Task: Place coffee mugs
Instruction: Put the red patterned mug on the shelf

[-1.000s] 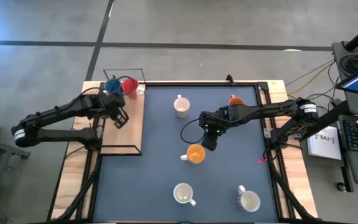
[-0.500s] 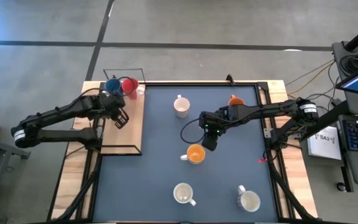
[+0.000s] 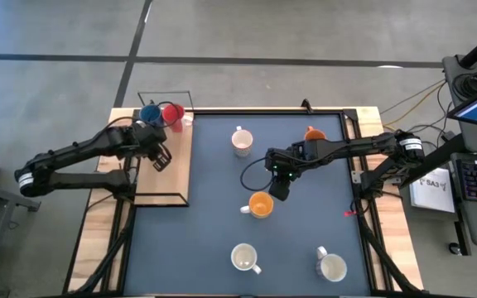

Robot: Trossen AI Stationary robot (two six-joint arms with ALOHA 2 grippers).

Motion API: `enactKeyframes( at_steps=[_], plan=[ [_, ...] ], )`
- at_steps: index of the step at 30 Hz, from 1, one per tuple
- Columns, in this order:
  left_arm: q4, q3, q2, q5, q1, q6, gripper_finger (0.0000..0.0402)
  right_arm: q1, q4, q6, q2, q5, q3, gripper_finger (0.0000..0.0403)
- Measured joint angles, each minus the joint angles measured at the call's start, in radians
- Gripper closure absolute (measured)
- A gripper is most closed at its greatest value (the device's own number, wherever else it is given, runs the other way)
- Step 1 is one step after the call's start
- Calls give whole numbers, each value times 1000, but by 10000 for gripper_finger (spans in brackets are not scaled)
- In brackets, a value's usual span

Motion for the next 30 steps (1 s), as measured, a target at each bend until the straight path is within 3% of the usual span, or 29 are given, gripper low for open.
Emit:
enactKeyframes(
  at_steps=[3,7,18,30],
  plan=[
    [-6,1,-1,62,0,0,343,0,0,0,0,0,0,266],
    [-44,1,3,73,0,-6,343,0,0,0,0,0,0,266],
    [-53,1,1,0,13,17,373,0,0,2,0,0,0,266],
    [9,1,3,-54,56,82,375,0,0,0,0,0,0,266]
  ],
)
